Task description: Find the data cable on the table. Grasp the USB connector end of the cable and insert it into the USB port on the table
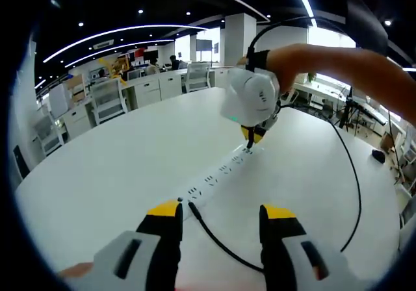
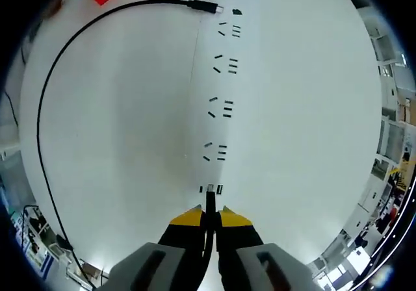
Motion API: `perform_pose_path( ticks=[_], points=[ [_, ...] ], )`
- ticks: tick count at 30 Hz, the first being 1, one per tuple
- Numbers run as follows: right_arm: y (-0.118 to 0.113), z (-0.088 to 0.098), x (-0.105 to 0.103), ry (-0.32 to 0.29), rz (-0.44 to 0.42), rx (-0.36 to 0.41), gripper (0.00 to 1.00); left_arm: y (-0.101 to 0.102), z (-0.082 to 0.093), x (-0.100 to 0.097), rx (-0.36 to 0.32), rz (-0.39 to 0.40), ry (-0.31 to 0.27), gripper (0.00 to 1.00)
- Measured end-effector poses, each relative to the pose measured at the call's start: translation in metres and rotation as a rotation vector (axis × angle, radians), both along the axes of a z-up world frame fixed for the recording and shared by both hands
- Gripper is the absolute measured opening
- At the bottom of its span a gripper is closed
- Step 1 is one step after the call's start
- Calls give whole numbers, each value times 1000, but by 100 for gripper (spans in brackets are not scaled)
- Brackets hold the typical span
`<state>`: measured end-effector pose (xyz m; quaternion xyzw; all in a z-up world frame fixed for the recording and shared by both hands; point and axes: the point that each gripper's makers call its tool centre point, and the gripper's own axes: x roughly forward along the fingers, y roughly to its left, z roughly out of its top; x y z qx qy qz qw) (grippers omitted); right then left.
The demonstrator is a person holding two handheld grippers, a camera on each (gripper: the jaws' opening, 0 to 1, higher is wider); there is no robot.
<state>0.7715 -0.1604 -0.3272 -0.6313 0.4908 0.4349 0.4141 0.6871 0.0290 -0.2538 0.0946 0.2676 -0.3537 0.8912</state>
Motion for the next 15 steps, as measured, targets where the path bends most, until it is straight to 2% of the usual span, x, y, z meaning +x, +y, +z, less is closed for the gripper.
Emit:
perform_pose_path(
  ticks=[4,9,15],
  points=[
    [2,1,2,5,-22,22,9,0,0,-1,0,0,0,47],
    [0,0,3,5,-102,45,9,0,1,-1,0,0,0,47],
    [-1,0,-4,12,-116,46,8,0,1,-1,0,0,0,47]
  ],
)
